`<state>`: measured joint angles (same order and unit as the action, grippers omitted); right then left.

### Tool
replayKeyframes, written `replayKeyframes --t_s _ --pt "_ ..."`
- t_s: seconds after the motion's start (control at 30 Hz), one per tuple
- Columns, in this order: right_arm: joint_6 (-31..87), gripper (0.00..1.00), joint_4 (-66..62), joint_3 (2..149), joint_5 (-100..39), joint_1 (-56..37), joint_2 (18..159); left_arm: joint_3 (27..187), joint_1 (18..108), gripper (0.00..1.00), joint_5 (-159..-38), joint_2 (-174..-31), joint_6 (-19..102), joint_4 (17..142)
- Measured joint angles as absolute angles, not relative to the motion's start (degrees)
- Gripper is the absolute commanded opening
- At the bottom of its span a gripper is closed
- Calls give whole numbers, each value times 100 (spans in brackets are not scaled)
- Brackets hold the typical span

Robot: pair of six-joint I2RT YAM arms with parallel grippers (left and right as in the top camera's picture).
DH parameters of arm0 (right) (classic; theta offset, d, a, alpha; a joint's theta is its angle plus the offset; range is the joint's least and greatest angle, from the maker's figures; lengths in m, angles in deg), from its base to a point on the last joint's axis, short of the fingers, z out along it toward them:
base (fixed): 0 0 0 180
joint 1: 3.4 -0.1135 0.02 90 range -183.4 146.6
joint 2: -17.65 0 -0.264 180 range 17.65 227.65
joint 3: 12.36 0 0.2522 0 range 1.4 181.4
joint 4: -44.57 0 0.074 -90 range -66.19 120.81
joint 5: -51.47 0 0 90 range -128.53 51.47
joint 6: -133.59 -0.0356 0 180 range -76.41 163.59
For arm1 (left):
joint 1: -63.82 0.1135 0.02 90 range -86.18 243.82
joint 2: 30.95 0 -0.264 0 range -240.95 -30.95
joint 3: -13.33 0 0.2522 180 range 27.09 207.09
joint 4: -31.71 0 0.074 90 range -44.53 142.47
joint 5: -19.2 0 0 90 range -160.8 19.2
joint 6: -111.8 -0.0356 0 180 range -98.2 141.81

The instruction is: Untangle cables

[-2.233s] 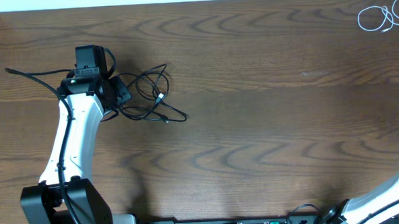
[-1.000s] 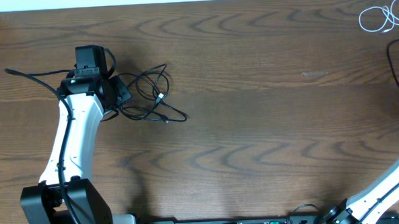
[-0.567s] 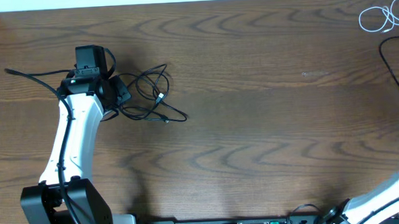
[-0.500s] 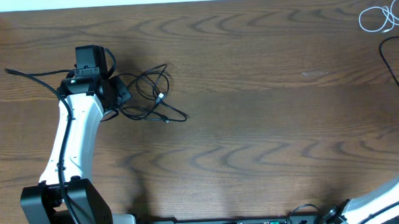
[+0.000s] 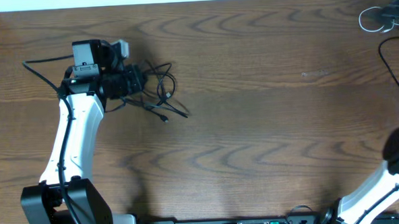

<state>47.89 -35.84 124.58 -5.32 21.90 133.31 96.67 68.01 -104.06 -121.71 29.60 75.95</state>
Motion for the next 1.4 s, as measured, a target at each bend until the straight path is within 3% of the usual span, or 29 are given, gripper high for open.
replayKeyframes --t_s 0.17,0.4,0.73,0.93,1.2,1.4 --pt "4953 99 -3588 12456 -344 1173 13331 9667 6248 8 -11271 -12171 3220 6972" --pt "4988 99 -3593 12456 -578 448 13331 9667 5089 8 -11824 -12171 4210 5552" --pt "4920 99 -3766 12429 -482 292 13331 9722 5179 8 -12574 -12169 7438 2500" --pt "5053 99 -3770 12178 -162 -221 13331 9722 5258 7 -12644 -12169 8588 2254" --pt "5233 99 -3717 12062 270 -859 13331 9722 5258 7 -12585 -12166 8940 2249" --pt "5630 99 -3003 11345 773 -1445 13331 9722 5258 8 -12340 -12169 9152 2251"
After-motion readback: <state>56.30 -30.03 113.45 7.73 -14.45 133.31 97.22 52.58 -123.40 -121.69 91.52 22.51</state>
